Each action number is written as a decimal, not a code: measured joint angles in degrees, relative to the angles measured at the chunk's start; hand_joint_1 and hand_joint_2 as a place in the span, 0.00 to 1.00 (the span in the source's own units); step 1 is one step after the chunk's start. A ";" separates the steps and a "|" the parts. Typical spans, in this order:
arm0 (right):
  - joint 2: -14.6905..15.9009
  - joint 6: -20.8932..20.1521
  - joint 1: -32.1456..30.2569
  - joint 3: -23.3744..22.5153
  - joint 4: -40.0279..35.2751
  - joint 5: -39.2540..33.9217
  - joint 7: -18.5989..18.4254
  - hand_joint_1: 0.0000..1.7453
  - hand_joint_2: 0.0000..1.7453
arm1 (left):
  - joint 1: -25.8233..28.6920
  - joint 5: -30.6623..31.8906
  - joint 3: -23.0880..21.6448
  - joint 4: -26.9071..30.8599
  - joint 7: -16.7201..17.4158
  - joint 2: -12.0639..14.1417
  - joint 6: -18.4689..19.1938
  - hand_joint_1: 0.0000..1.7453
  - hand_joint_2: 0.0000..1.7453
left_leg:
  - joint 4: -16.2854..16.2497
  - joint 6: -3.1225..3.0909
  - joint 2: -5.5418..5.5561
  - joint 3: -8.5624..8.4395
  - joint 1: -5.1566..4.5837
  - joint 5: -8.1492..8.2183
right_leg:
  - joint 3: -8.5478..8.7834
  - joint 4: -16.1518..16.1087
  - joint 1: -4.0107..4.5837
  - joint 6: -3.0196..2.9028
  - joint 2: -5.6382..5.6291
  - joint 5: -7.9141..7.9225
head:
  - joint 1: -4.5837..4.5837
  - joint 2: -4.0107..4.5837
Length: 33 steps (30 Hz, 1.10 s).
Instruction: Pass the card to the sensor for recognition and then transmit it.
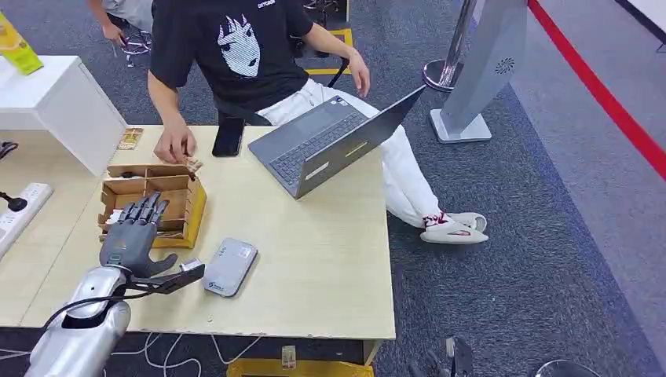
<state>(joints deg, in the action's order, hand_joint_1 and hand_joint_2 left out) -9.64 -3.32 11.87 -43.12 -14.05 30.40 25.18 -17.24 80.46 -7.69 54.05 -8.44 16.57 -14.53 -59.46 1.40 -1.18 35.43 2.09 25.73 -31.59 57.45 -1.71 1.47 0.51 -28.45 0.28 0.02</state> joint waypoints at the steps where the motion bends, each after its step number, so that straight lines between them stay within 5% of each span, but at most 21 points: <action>1: 0.00 0.00 0.00 0.00 0.00 0.00 0.00 0.00 1.00 | -0.02 0.18 0.00 -0.07 0.09 -0.04 -0.02 0.00 1.00 | 0.00 0.00 0.00 0.00 0.00 0.00 | 0.00 0.00 0.00 0.00 0.00 0.00 | 0.00 0.00; 15: 0.00 0.26 0.01 -0.09 0.00 0.52 0.00 0.00 1.00 | -0.72 2.14 0.00 -0.55 0.35 -1.09 -2.86 0.03 1.00 | 0.00 0.00 0.00 0.00 0.00 0.00 | 0.01 0.00 0.00 0.00 0.00 0.00 | -0.02 0.00; 16: 0.00 0.26 0.02 -0.11 0.00 0.54 0.00 0.00 1.00 | -0.78 2.14 0.00 -0.55 0.20 -1.20 -3.08 0.94 1.00 | 0.00 0.00 0.00 0.00 0.00 0.00 | 0.01 0.00 0.00 0.00 0.00 0.00 | 0.00 0.00; 17: 0.00 0.26 0.01 -0.15 0.00 0.63 0.00 0.00 1.00 | -0.86 2.12 0.00 -0.59 -0.07 -1.31 -3.26 1.00 1.00 | 0.00 0.00 0.00 0.00 0.00 0.00 | 0.01 0.00 0.00 0.00 0.00 0.00 | 0.00 0.00; 33: 0.00 0.28 0.01 -0.33 0.00 0.81 0.00 0.00 1.00 | -1.12 1.07 0.00 -0.61 -2.65 -2.25 -5.29 1.00 1.00 | 0.00 0.00 0.00 0.00 0.00 0.00 | 0.02 0.00 0.00 0.00 0.00 0.00 | 0.00 0.00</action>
<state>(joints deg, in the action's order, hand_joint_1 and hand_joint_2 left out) -9.64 -3.04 11.88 -43.45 -14.05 31.21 25.18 -18.37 81.53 -7.69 53.44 -11.08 14.31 -19.82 -59.46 1.40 -1.18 35.43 2.10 25.73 -31.58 57.45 -1.71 1.47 0.51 -28.45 0.28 0.02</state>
